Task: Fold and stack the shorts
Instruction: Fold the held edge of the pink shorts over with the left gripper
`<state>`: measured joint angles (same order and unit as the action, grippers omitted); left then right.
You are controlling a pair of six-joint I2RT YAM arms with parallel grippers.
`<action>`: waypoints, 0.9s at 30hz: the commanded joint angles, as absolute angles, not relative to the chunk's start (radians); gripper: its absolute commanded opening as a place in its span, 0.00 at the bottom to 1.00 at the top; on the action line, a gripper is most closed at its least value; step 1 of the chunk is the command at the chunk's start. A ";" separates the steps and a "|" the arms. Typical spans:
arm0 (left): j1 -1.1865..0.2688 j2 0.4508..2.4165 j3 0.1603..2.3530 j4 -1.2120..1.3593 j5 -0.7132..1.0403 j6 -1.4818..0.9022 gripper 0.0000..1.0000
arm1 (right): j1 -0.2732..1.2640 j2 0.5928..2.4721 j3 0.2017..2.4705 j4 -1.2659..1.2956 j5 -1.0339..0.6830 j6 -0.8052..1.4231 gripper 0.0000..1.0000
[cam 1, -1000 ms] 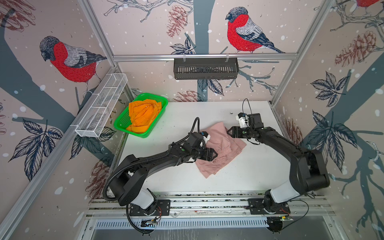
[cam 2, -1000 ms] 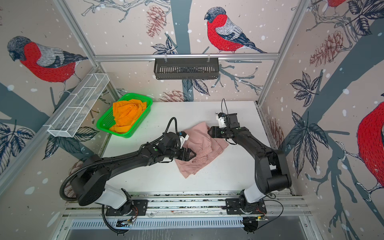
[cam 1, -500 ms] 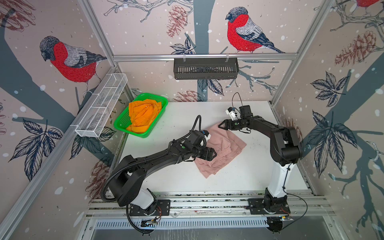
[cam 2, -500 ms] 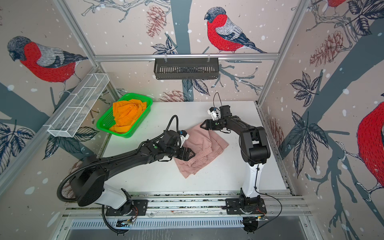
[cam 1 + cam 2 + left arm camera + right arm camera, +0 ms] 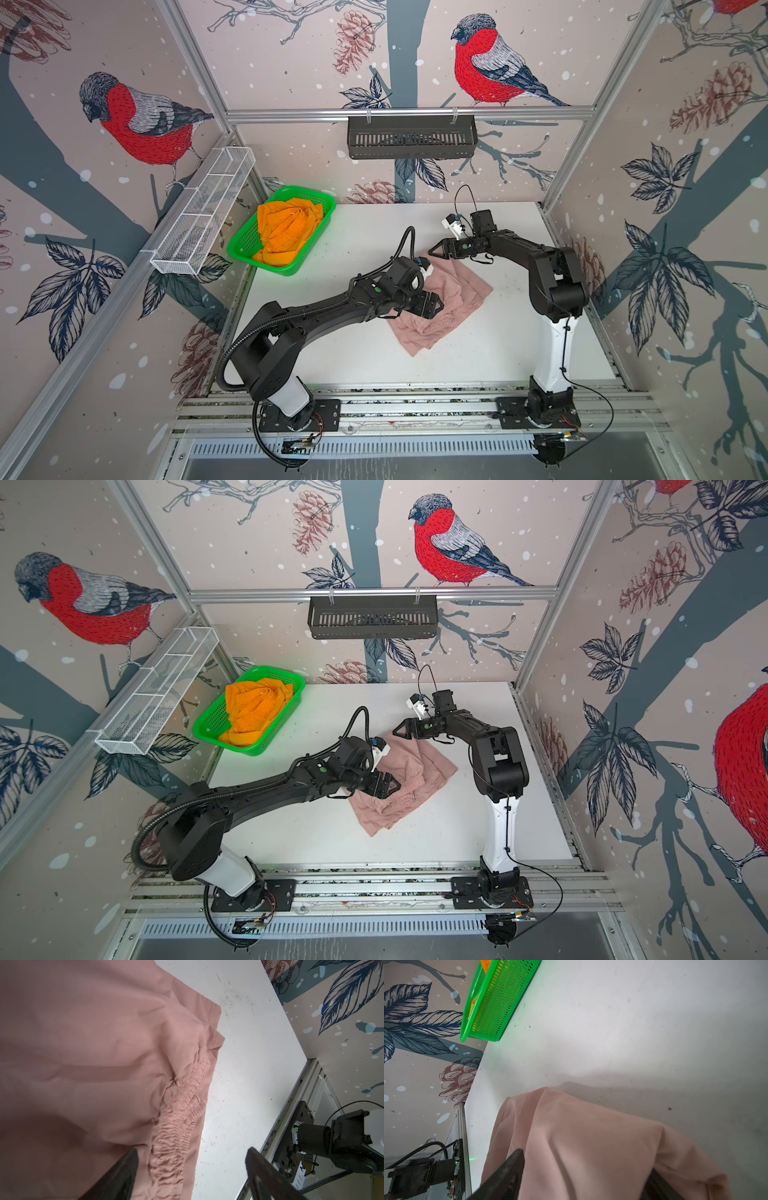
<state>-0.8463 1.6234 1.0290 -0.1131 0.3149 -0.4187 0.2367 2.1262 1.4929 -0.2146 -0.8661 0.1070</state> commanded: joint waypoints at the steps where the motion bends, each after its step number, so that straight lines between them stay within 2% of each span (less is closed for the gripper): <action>1: -0.873 1.672 1.014 -0.071 0.337 -0.399 0.79 | 0.238 2.160 1.538 -0.166 -0.912 0.114 0.78; 11: -0.937 1.759 0.879 0.037 0.340 -0.449 0.64 | 0.230 2.332 1.689 -0.185 -0.904 0.136 0.77; 15: -0.940 1.767 0.879 0.042 0.341 -0.448 0.63 | 0.227 2.374 1.758 -0.242 -0.836 0.110 0.76; 17: -0.940 1.761 0.897 0.026 0.332 -0.443 0.66 | 0.227 2.375 1.783 -0.281 -0.820 0.087 0.75; 20: -0.940 1.740 0.941 -0.013 0.307 -0.431 0.81 | 0.227 2.316 1.757 -0.293 -0.794 0.082 0.75; 24: -0.940 1.693 1.050 -0.130 0.231 -0.419 0.97 | 0.227 2.205 1.700 -0.332 -0.613 0.127 0.77; 27: -0.939 1.643 1.105 -0.215 0.177 -0.411 0.98 | 0.222 2.118 1.633 -0.365 -0.493 0.144 0.78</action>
<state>-0.9401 1.6783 1.0683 -0.1028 0.2501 -0.4248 0.2264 2.1681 1.6703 -0.3122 -0.6521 0.1139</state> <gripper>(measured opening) 0.978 0.780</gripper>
